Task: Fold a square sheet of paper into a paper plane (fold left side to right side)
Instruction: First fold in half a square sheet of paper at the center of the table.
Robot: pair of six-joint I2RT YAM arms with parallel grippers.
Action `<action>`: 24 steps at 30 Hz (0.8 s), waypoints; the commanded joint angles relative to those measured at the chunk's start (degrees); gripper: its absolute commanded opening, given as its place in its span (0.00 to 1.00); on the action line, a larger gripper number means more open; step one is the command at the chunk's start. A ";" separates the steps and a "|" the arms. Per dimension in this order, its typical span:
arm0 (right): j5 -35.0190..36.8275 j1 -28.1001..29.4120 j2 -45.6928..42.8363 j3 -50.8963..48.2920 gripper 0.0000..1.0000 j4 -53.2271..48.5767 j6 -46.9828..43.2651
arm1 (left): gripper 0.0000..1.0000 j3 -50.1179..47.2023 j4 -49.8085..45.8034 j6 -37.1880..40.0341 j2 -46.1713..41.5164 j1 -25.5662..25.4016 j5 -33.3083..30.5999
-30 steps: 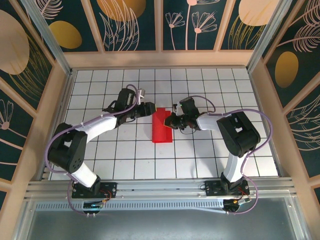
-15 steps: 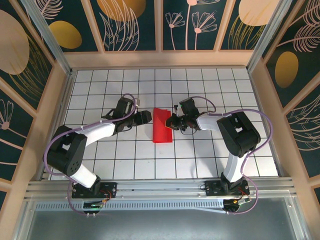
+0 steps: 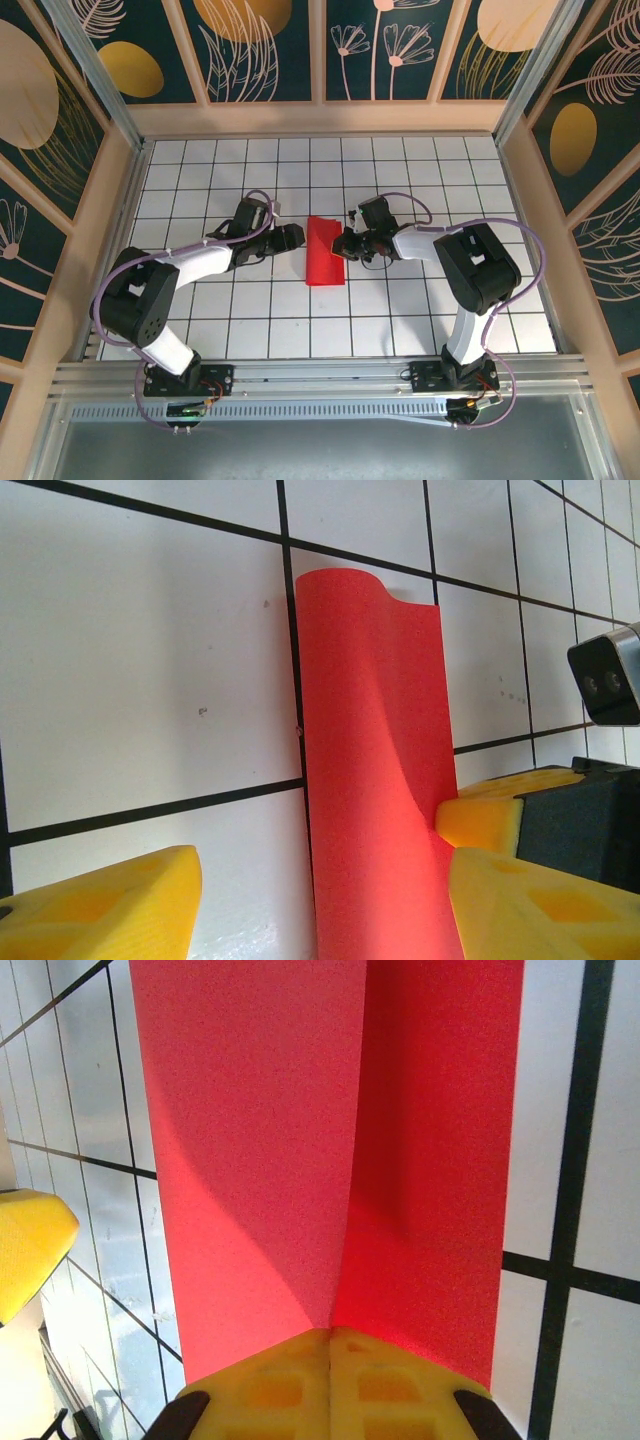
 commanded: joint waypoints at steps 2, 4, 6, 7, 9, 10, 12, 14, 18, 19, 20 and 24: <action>1.88 0.52 -1.73 1.73 0.00 -2.45 -0.85 | 0.67 -0.24 1.05 -0.75 1.30 -0.49 1.04; 1.99 0.52 -1.86 1.77 0.00 -2.75 -0.69 | 0.66 0.61 0.72 -0.56 2.25 -0.61 2.03; 2.19 0.52 -1.77 1.80 0.00 -3.19 -0.76 | 0.67 1.41 0.59 -0.25 3.16 -1.06 2.67; 2.54 0.52 -1.79 1.73 0.00 -3.47 -0.71 | 0.67 1.84 0.32 -0.12 3.66 -1.33 2.83; 3.04 0.54 -1.73 1.79 0.00 -3.89 -0.60 | 0.67 2.44 0.36 -0.12 4.72 -1.92 3.42; 3.04 0.52 -1.78 1.66 0.00 -3.89 -0.59 | 0.67 2.67 0.36 -0.20 5.14 -2.23 3.58; 3.34 0.52 -2.03 1.56 0.00 -3.92 -0.58 | 0.67 2.99 0.47 -0.25 5.16 -2.74 3.71; 3.56 0.52 -2.17 1.56 0.00 -3.89 -0.59 | 0.67 3.51 0.44 -0.40 6.69 -3.17 3.75; 3.70 0.52 -2.03 1.94 0.00 -4.35 -1.11 | 0.66 4.66 0.04 -0.58 8.09 -3.73 3.37; 3.79 0.52 -2.00 2.08 0.00 -4.46 -1.24 | 0.66 4.99 -0.12 -0.55 8.37 -3.74 3.24; 3.91 0.52 -2.03 2.16 0.00 -4.69 -1.37 | 0.64 5.35 -0.40 -0.56 8.88 -3.88 3.02; 4.66 0.52 -2.03 2.62 0.00 -5.82 -2.03 | 0.57 6.83 -1.04 -0.91 10.97 -4.15 3.30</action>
